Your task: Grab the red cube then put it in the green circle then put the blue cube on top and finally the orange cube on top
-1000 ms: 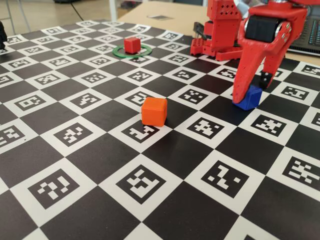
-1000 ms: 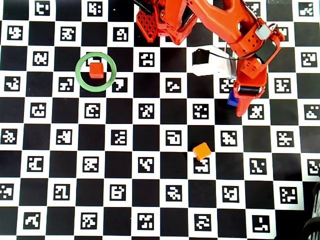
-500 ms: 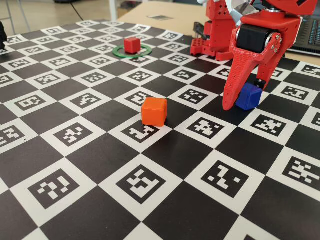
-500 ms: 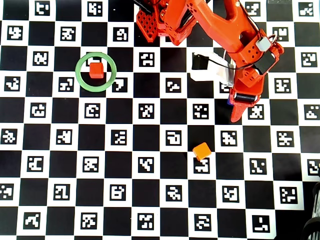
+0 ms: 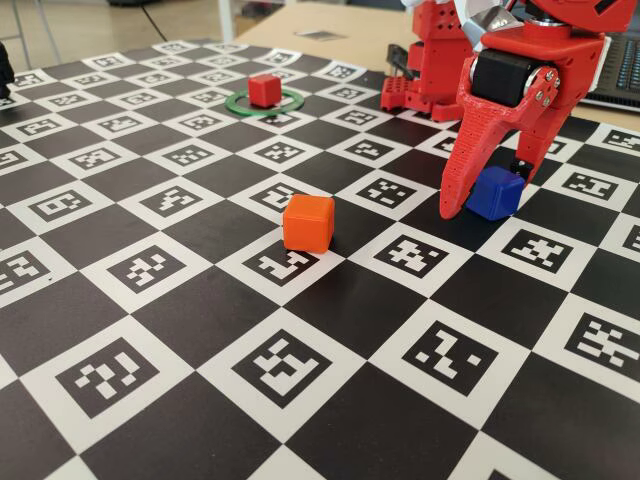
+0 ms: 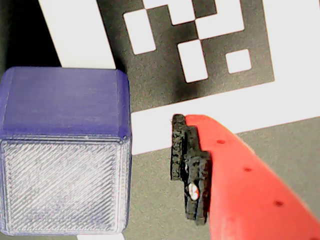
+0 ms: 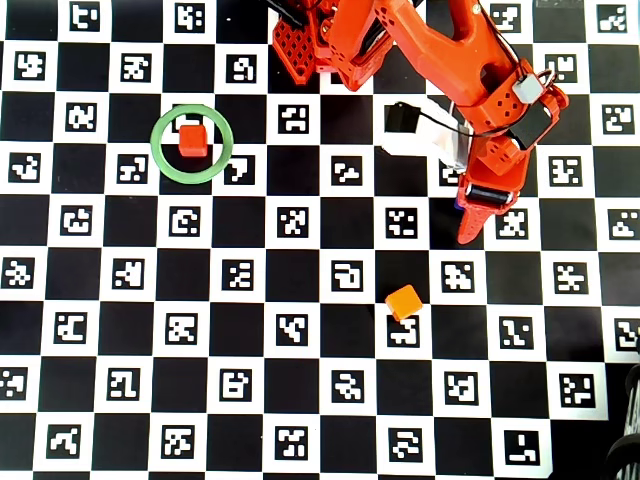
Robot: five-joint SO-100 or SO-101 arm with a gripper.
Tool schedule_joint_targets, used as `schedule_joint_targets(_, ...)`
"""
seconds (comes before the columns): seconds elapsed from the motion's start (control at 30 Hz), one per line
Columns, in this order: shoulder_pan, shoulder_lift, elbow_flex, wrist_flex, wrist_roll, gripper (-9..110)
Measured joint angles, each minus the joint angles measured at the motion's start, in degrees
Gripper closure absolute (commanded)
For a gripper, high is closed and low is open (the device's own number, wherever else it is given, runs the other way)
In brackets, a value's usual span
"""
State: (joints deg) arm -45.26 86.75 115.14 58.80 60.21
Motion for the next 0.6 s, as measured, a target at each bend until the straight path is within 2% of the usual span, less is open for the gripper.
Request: schedule_joint_targets(0.6, -0.44, 0.0, -1.32, -3.08, 2.29, 62)
